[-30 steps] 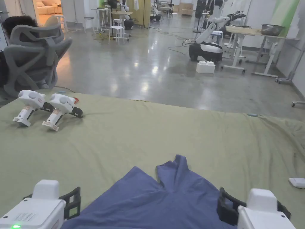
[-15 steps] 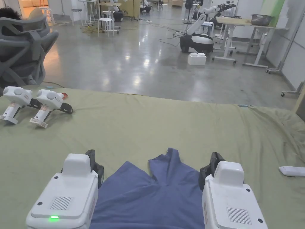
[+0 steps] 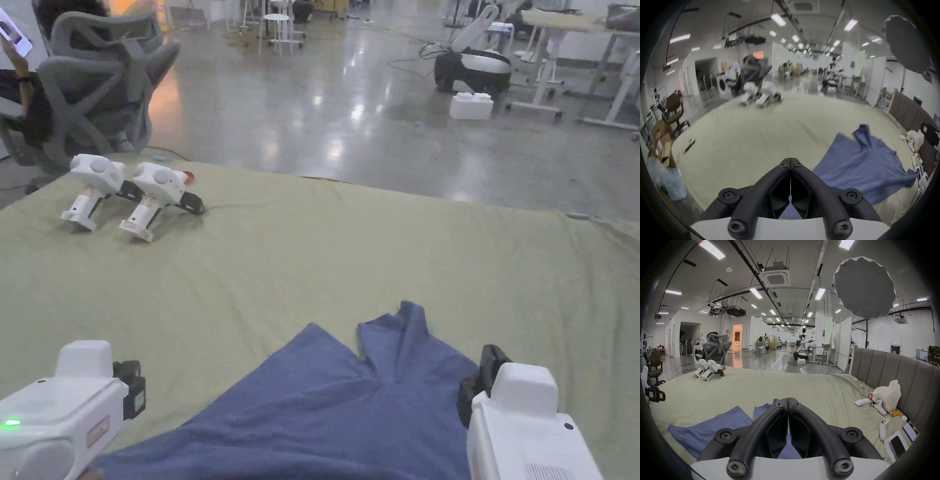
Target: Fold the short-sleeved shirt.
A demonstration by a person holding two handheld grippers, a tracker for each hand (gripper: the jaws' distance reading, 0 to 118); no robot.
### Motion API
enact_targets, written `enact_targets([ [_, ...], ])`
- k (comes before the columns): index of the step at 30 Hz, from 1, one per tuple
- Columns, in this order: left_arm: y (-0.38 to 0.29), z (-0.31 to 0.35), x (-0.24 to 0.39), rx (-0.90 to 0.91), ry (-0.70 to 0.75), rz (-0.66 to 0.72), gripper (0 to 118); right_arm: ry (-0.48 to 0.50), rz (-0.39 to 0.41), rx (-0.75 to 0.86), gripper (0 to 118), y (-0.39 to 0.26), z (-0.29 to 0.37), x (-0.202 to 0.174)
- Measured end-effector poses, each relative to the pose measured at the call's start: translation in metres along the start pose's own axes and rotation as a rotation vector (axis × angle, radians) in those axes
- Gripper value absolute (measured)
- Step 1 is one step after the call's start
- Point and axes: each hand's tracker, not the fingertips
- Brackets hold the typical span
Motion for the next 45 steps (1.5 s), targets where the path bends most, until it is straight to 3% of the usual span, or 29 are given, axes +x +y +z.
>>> enact_targets([
  [3,-0.014,-0.023,-0.038,-0.126,-0.001,0.117,0,0.014,-0.003,-0.042,0,-0.010,-0.008,-0.004],
  [8,-0.031,-0.041,-0.043,-0.270,0.020,0.164,22,0.035,0.005,-0.103,0,-0.022,-0.019,-0.013],
  [10,-0.037,-0.052,-0.039,-0.315,0.028,0.181,58,0.040,0.011,-0.120,0,-0.027,-0.022,-0.015],
  [11,-0.039,-0.054,-0.036,-0.328,0.030,0.187,69,0.043,0.017,-0.129,0,-0.029,-0.023,-0.016],
  [13,-0.046,-0.066,-0.031,-0.380,0.078,0.186,75,0.042,0.026,-0.142,0,-0.033,-0.027,-0.016],
  [18,-0.056,-0.080,-0.024,-0.405,0.136,0.172,73,0.035,0.038,-0.179,0,-0.039,-0.035,-0.012],
  [21,-0.053,-0.071,-0.012,-0.388,0.146,0.114,64,0.028,0.050,-0.197,0,-0.043,-0.041,-0.008],
  [25,-0.051,-0.062,-0.008,-0.343,0.097,0.089,12,0.040,0.053,-0.235,0,-0.046,-0.065,0.000],
  [26,-0.052,-0.061,-0.006,-0.338,0.082,0.085,4,0.045,0.055,-0.251,2,-0.046,-0.073,0.002],
  [27,-0.054,-0.068,-0.014,-0.336,0.065,0.087,3,0.067,0.068,-0.296,9,-0.045,-0.088,0.005],
  [28,-0.055,-0.068,-0.013,-0.338,0.070,0.087,3,0.073,0.081,-0.334,25,-0.045,-0.105,0.007],
  [30,-0.056,-0.067,-0.015,-0.325,0.075,0.103,2,0.095,0.108,-0.382,84,-0.047,-0.140,0.013],
  [31,-0.056,-0.068,-0.016,-0.318,0.077,0.115,2,0.117,0.131,-0.433,93,-0.049,-0.159,0.016],
  [34,-0.055,-0.065,-0.016,-0.309,0.077,0.127,2,0.129,0.132,-0.493,93,-0.050,-0.208,0.024],
  [38,-0.052,-0.064,-0.015,-0.309,0.078,0.125,2,0.147,0.201,-0.590,93,-0.054,-0.268,0.028],
  [41,-0.050,-0.068,-0.015,-0.314,0.079,0.129,2,0.197,0.132,-0.679,89,-0.061,-0.302,0.035],
  [43,-0.052,-0.072,-0.018,-0.317,0.081,0.126,2,0.207,0.108,-0.763,81,-0.064,-0.314,0.034],
  [44,-0.053,-0.074,-0.018,-0.318,0.082,0.122,2,0.216,0.112,-0.803,73,-0.068,-0.319,0.035],
  [45,-0.052,-0.075,-0.018,-0.319,0.083,0.116,2,0.223,0.125,-0.834,57,-0.073,-0.322,0.035],
])
